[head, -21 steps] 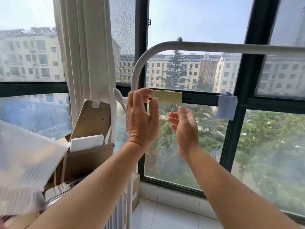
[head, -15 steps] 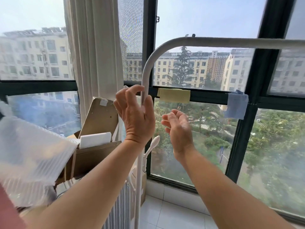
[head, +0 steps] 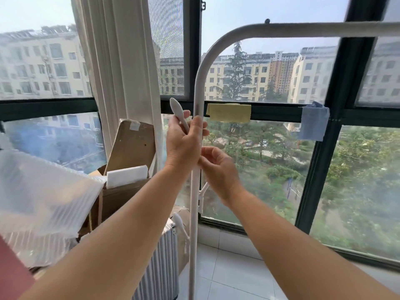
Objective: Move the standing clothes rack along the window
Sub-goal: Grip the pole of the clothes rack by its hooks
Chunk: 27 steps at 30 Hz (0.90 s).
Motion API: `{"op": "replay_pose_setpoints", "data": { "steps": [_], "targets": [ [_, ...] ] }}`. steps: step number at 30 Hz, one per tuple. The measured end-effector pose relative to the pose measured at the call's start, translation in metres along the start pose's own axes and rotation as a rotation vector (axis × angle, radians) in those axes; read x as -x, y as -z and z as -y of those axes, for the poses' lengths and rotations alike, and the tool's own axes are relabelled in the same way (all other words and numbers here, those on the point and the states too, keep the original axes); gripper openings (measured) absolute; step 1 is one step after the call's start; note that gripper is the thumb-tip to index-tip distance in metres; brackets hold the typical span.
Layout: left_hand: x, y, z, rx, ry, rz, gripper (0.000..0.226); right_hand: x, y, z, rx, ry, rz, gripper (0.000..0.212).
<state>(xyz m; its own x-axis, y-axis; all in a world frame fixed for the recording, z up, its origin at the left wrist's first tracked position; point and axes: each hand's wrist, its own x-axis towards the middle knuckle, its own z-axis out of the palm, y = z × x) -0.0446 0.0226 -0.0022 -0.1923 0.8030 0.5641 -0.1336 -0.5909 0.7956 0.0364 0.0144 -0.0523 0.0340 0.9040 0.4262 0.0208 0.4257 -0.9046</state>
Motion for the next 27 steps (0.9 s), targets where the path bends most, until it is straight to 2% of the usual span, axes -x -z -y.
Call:
{"op": "replay_pose_setpoints", "data": {
  "steps": [7,17,27],
  "targets": [
    [-0.004,-0.01,0.005,0.085,0.056,0.076,0.007,0.0,0.007,-0.01,0.337,0.098,-0.07,0.021],
    [-0.01,-0.052,0.023,0.131,0.078,0.111,0.008,-0.009,0.046,-0.012,0.408,0.086,-0.108,0.025],
    [-0.015,-0.133,0.044,0.161,0.145,0.175,0.011,-0.032,0.129,-0.024,0.425,0.117,-0.154,0.023]
  ]
}}
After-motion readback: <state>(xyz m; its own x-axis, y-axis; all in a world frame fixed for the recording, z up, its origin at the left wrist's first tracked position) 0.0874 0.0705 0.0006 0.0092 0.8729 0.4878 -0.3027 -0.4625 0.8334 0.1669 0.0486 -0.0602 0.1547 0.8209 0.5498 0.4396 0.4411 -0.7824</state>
